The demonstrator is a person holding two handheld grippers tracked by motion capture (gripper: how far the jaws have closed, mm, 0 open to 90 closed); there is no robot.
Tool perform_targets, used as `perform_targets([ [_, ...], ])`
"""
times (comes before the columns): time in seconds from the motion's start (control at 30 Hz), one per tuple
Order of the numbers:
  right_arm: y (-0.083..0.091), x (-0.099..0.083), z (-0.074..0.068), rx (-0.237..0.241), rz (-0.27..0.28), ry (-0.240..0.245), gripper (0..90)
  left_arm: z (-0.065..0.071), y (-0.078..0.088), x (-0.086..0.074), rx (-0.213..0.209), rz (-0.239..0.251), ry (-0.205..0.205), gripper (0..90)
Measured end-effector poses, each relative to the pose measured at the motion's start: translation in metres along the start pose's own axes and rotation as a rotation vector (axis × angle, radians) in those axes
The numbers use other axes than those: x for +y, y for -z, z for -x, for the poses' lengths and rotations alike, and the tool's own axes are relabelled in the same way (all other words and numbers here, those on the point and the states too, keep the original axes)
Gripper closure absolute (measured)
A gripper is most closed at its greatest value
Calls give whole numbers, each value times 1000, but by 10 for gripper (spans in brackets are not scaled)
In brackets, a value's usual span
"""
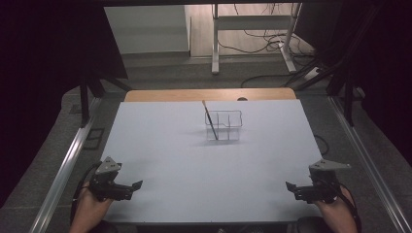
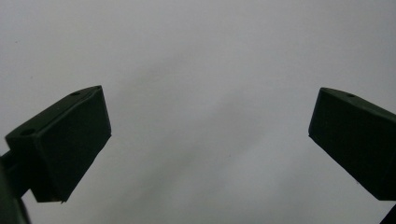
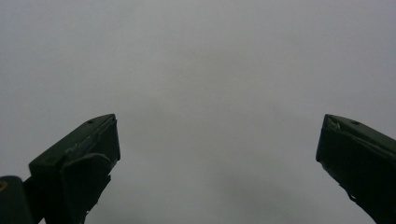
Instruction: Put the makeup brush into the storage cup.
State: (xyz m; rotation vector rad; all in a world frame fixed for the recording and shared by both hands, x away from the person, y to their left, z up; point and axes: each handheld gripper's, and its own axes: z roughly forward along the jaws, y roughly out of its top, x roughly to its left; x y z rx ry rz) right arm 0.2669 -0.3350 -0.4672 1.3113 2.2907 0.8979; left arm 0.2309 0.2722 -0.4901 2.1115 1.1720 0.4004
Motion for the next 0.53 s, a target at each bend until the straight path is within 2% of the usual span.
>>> perform_targets([
  [0.23,-2,-8,10,2,-15,-38,0,-2,0,-2,16,-15,-1,0],
  [0.53,-6,-12,14,9,-30,-50,0,-6,1,-3,31,-9,12,0],
])
